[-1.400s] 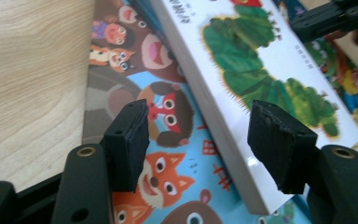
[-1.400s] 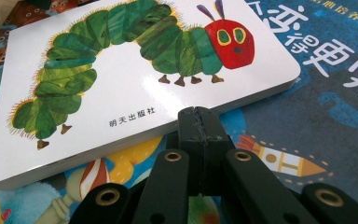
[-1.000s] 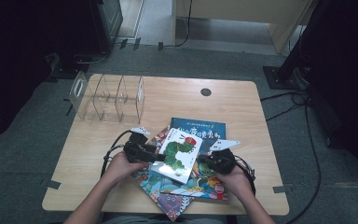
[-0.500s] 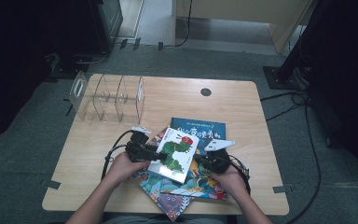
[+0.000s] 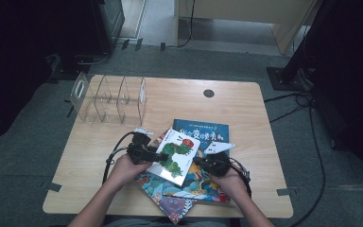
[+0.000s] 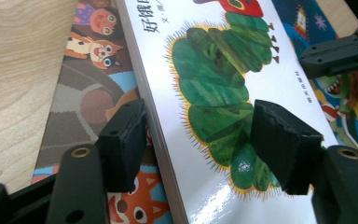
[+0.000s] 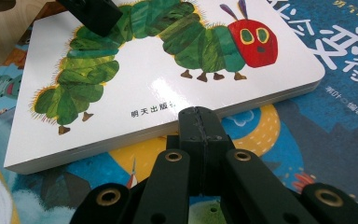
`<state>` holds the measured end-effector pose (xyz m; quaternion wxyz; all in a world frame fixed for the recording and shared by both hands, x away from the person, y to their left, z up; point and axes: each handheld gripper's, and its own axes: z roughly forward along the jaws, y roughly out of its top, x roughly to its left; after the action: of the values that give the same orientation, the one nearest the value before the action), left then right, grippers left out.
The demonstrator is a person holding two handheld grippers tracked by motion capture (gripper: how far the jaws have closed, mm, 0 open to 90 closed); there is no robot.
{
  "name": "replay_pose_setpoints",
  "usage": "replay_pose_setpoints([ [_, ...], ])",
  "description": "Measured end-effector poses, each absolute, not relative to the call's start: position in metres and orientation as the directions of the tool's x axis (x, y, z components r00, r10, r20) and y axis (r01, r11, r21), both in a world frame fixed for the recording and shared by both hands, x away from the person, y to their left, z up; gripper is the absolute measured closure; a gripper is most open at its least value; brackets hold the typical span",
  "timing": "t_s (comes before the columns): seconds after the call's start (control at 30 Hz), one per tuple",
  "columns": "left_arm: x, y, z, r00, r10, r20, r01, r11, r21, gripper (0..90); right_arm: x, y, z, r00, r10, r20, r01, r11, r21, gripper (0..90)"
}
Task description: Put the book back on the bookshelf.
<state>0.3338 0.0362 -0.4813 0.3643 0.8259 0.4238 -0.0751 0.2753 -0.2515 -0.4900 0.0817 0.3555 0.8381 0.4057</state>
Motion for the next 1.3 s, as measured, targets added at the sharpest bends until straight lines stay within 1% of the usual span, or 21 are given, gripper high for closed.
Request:
replay_pose_setpoints([
  [0.1, 0.339, 0.039, -0.48, 0.589, 0.657, -0.471, 0.791, -0.349, 0.503, 43.0, 0.275, -0.25, -0.49, -0.729, 0.667, 0.151, 0.534, 0.416, 0.736, 90.0],
  [0.17, 0.34, 0.039, -0.479, 0.58, 0.661, -0.477, 0.799, -0.346, 0.491, 45.5, 0.275, -0.25, -0.49, -0.728, 0.669, 0.15, 0.534, 0.418, 0.735, 90.0],
  [0.3, 0.342, 0.036, -0.474, 0.584, 0.672, -0.455, 0.798, -0.375, 0.471, 45.4, 0.275, -0.249, -0.489, -0.731, 0.668, 0.138, 0.528, 0.426, 0.735, 90.0],
  [0.47, 0.346, 0.037, -0.467, 0.58, 0.679, -0.45, 0.804, -0.386, 0.453, 46.2, 0.275, -0.246, -0.489, -0.731, 0.67, 0.129, 0.522, 0.428, 0.738, 90.0],
  [0.53, 0.346, 0.036, -0.461, 0.586, 0.68, -0.44, 0.797, -0.387, 0.463, 47.3, 0.276, -0.246, -0.489, -0.733, 0.669, 0.125, 0.519, 0.43, 0.739, 90.0],
  [0.63, 0.347, 0.039, -0.449, 0.587, 0.669, -0.456, 0.794, -0.366, 0.485, 48.5, 0.276, -0.246, -0.489, -0.732, 0.67, 0.125, 0.52, 0.43, 0.738, 90.0],
  [0.7, 0.347, 0.041, -0.44, 0.593, 0.654, -0.469, 0.787, -0.348, 0.508, 51.5, 0.276, -0.245, -0.489, -0.732, 0.67, 0.126, 0.52, 0.429, 0.738, 90.0],
  [0.8, 0.348, 0.041, -0.429, 0.59, 0.64, -0.491, 0.789, -0.329, 0.519, 55.2, 0.277, -0.245, -0.49, -0.733, 0.668, 0.125, 0.517, 0.428, 0.741, 90.0],
  [0.87, 0.348, 0.037, -0.421, 0.598, 0.646, -0.474, 0.782, -0.341, 0.522, 58.6, 0.277, -0.244, -0.49, -0.732, 0.669, 0.129, 0.52, 0.426, 0.74, 89.9],
  [0.93, 0.347, 0.032, -0.417, 0.608, 0.667, -0.43, 0.772, -0.371, 0.516, 62.6, 0.277, -0.245, -0.49, -0.734, 0.667, 0.132, 0.521, 0.427, 0.739, 89.9],
  [1.0, 0.349, 0.029, -0.415, 0.601, 0.686, -0.41, 0.779, -0.388, 0.492, 63.5, 0.277, -0.245, -0.49, -0.735, 0.665, 0.13, 0.518, 0.428, 0.741, 89.9],
  [1.07, 0.352, 0.031, -0.415, 0.589, 0.681, -0.434, 0.793, -0.384, 0.474, 65.2, 0.277, -0.245, -0.49, -0.738, 0.663, 0.13, 0.516, 0.429, 0.741, 89.9],
  [1.13, 0.354, 0.034, -0.412, 0.576, 0.659, -0.483, 0.806, -0.359, 0.47, 67.0, 0.277, -0.245, -0.49, -0.739, 0.662, 0.128, 0.514, 0.431, 0.742, 89.8],
  [1.17, 0.353, 0.033, -0.41, 0.584, 0.65, -0.485, 0.8, -0.362, 0.479, 68.6, 0.278, -0.245, -0.49, -0.74, 0.661, 0.128, 0.514, 0.431, 0.742, 89.8],
  [1.27, 0.349, 0.03, -0.404, 0.61, 0.621, -0.492, 0.782, -0.375, 0.497, 69.2, 0.278, -0.246, -0.491, -0.74, 0.659, 0.132, 0.512, 0.426, 0.745, 89.7],
  [1.3, 0.349, 0.029, -0.403, 0.616, 0.6, -0.51, 0.783, -0.392, 0.483, 69.5, 0.278, -0.247, -0.491, -0.74, 0.659, 0.132, 0.513, 0.426, 0.746, 89.7],
])
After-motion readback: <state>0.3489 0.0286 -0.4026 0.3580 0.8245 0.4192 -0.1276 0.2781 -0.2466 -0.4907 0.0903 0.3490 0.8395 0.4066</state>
